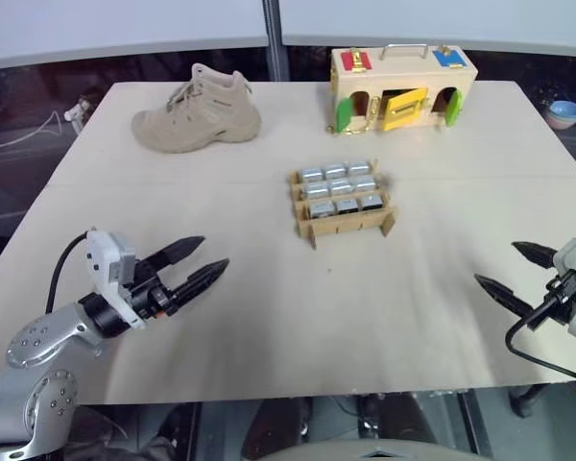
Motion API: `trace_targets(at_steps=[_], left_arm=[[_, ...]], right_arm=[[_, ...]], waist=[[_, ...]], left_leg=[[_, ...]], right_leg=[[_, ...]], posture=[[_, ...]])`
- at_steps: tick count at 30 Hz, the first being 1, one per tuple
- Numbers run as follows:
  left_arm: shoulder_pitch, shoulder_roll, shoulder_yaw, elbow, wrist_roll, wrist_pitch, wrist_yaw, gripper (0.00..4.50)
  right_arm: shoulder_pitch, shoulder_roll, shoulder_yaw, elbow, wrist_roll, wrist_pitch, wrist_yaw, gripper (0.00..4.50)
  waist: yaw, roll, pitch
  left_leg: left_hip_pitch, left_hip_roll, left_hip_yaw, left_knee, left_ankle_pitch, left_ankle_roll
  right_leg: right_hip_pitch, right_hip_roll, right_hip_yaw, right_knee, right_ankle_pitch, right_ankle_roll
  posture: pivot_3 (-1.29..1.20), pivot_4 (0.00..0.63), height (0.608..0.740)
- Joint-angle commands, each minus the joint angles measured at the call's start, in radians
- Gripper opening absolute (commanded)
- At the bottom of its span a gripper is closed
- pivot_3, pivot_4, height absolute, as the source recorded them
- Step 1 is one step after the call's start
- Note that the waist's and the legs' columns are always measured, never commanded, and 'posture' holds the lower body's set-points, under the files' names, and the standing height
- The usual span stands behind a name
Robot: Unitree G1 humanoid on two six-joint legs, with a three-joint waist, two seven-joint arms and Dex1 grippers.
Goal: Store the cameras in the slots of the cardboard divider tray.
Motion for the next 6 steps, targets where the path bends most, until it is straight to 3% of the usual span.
trace_targets(at_steps=[1,6], left_arm=[[0.049,0.023,0.005,-0.047,-0.007,0.006,-0.041,3.38],[0.067,0.023,0.027,-0.066,0.000,0.000,-0.020,3.38]], right_arm=[[-0.039,-0.037,0.015,0.050,0.002,-0.055,-0.009,4.39],[-0.050,-0.065,0.034,0.081,0.023,-0.069,-0.004,4.39]], waist=[[0.002,0.000,0.000],[0.011,0.000,0.000]], left_leg=[[-0.001,0.000,0.000,-0.001,0.000,0.000],[-0.002,0.000,0.000,-0.001,0.000,0.000]], right_leg=[[-0.001,0.000,0.000,0.000,0.000,0.000],[-0.001,0.000,-0.001,-0.001,0.001,0.000]], posture=[[0.00,0.150,0.740],[0.00,0.150,0.740]])
